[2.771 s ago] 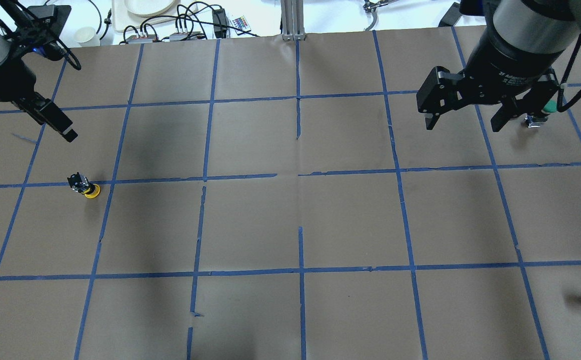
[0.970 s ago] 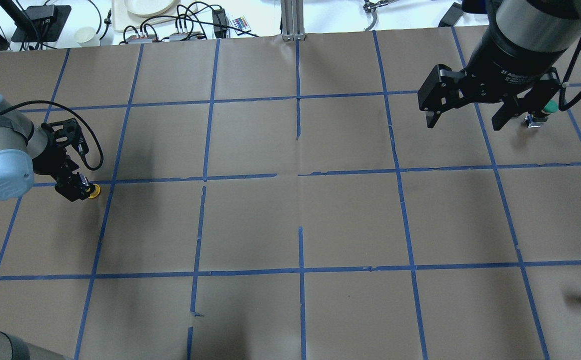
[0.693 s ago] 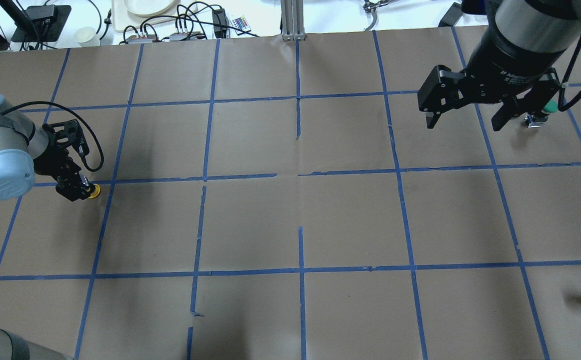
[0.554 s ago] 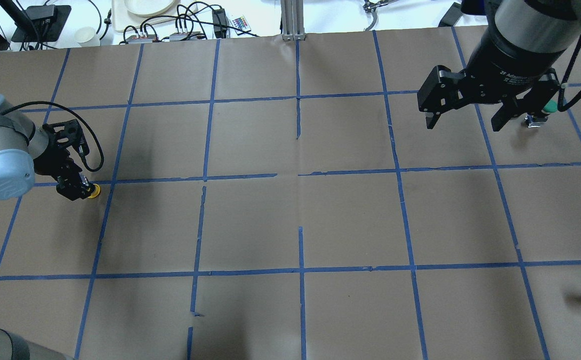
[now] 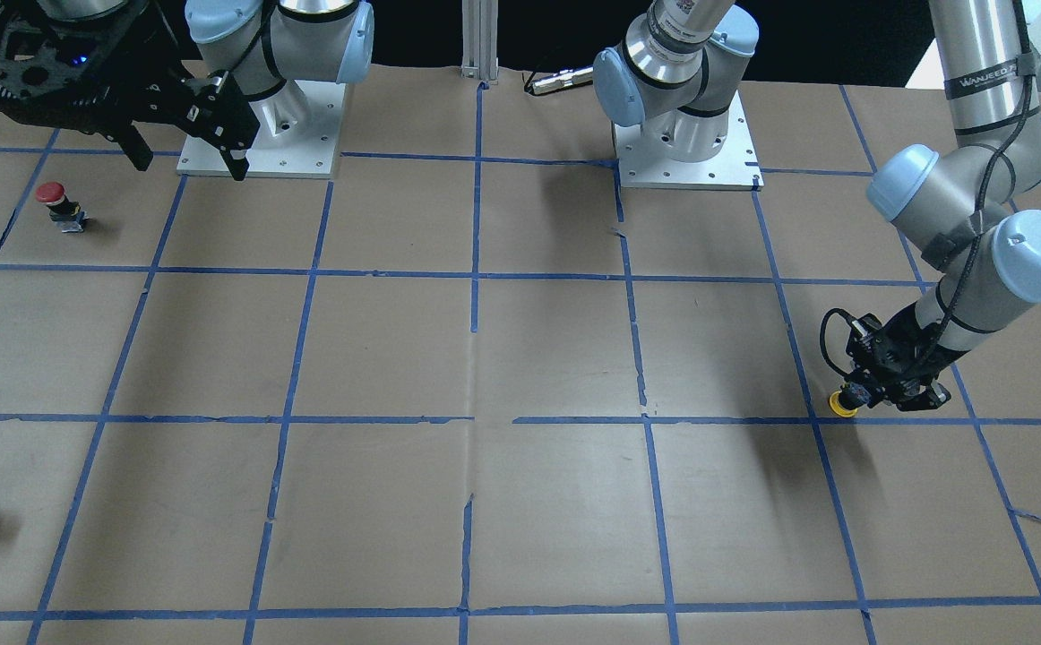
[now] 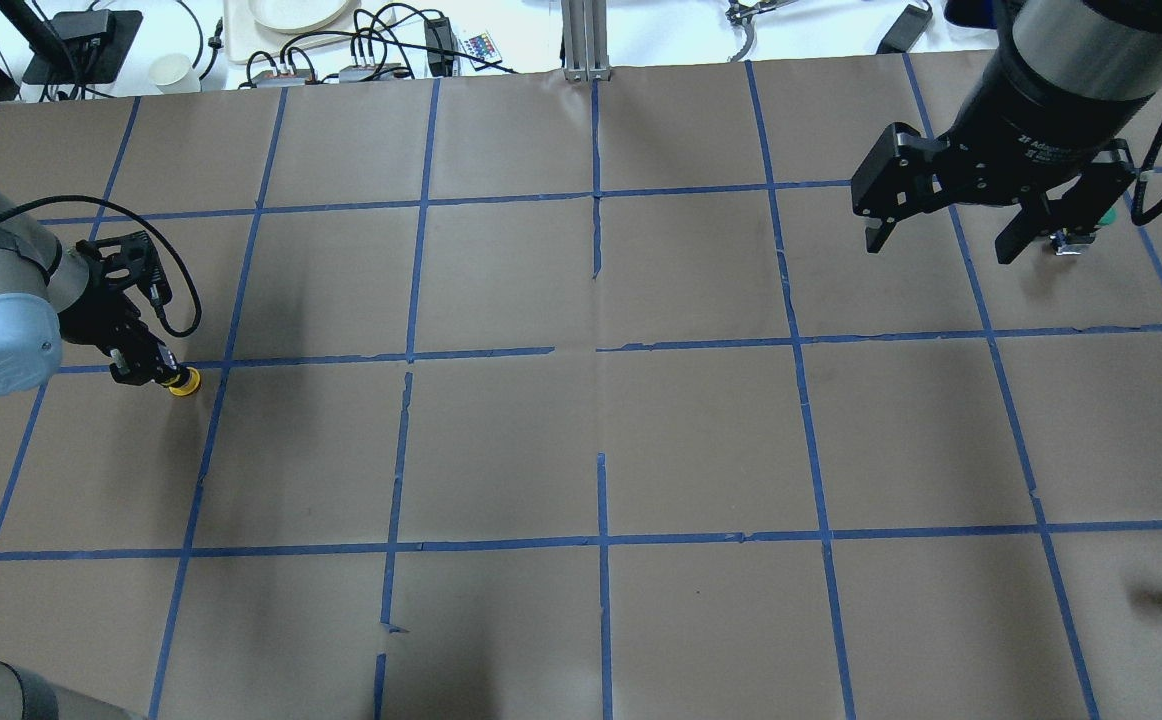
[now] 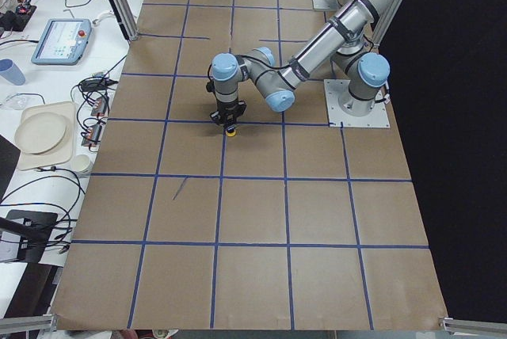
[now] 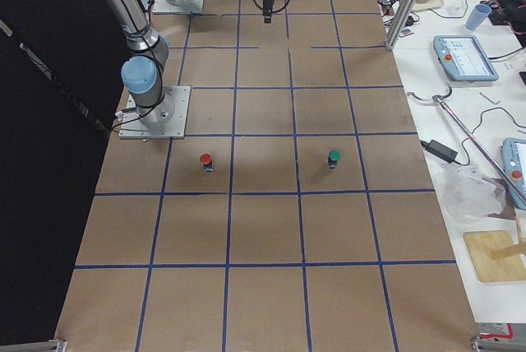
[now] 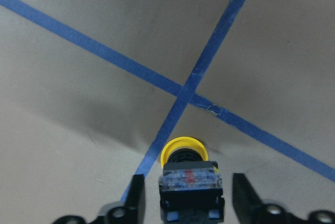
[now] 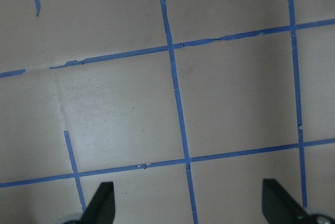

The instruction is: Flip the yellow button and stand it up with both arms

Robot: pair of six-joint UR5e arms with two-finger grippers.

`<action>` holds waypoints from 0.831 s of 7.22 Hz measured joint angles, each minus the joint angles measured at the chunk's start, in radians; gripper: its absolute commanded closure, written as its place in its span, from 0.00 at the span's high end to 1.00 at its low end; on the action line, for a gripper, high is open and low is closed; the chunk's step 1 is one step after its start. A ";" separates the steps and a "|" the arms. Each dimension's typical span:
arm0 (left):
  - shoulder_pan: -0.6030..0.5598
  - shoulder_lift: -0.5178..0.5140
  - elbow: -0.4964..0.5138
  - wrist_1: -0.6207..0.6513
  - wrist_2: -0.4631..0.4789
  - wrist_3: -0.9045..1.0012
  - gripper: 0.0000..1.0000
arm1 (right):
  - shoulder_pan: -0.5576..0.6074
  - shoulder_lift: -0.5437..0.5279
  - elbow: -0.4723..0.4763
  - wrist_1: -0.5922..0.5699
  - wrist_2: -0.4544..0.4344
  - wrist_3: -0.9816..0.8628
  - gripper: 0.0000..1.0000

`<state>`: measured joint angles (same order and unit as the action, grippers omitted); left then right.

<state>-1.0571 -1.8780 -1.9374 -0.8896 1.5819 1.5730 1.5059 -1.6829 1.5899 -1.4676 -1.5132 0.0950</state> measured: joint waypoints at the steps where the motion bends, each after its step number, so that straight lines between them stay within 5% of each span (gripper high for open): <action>1: 0.000 0.004 0.000 -0.009 -0.004 0.000 0.17 | -0.019 0.000 0.000 0.019 0.042 0.031 1.00; 6: -0.099 0.128 -0.004 -0.166 -0.049 -0.155 0.15 | -0.079 0.011 -0.001 0.072 0.203 0.180 1.00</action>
<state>-1.1563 -1.7498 -1.9413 -1.0558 1.5333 1.4178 1.4266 -1.6721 1.5892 -1.3954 -1.3100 0.2748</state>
